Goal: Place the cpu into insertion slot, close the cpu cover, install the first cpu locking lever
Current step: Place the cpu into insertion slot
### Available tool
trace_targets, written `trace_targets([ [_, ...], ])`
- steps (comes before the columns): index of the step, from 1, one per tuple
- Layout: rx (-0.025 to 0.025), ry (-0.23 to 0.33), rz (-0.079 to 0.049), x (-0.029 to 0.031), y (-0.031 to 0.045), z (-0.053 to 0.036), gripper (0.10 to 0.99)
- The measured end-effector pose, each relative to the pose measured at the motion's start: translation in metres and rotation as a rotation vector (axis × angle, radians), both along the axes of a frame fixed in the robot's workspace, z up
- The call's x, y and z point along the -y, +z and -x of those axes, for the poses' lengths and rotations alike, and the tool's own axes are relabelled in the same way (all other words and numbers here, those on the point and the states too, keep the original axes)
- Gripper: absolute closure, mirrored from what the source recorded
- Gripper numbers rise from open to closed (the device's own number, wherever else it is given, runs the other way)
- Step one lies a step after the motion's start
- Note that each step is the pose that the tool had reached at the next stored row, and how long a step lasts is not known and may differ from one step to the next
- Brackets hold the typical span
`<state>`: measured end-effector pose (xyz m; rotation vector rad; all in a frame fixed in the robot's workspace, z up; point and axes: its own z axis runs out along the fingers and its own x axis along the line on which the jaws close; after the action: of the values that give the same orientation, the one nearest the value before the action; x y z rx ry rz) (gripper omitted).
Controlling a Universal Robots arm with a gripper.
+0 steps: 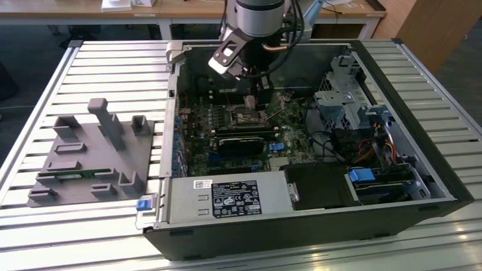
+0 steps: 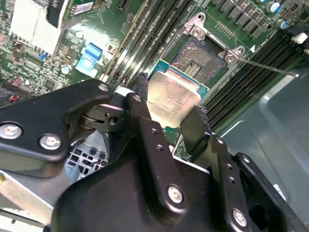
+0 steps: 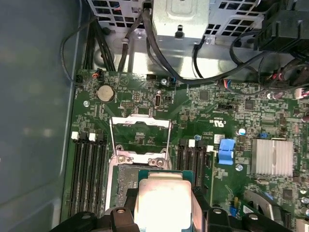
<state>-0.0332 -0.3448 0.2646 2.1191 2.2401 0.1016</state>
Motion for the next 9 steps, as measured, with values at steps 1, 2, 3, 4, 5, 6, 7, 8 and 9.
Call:
trace_targets([
  [1, -0.0001, 0.000, 0.001, -0.0021, -0.0016, 0.0000, 0.561],
  [2, -0.0001, -0.001, 0.002, -0.0041, -0.0036, 0.0001, 0.561],
  [3, 0.0000, -0.003, 0.003, -0.0057, -0.0054, 0.0002, 0.561],
  [4, 0.0000, -0.005, 0.003, -0.0072, -0.0072, 0.0006, 0.561],
  [5, 0.0000, -0.007, 0.003, -0.0085, -0.0091, 0.0011, 0.561],
  [6, 0.0001, -0.008, 0.003, -0.0096, -0.0108, 0.0018, 0.561],
  [7, 0.0000, -0.008, 0.003, -0.0110, -0.0126, 0.0024, 0.561],
  [8, 0.0000, -0.008, 0.004, -0.0125, -0.0144, 0.0032, 0.561],
  [9, 0.0000, -0.008, 0.004, -0.0139, -0.0164, 0.0041, 0.561],
])
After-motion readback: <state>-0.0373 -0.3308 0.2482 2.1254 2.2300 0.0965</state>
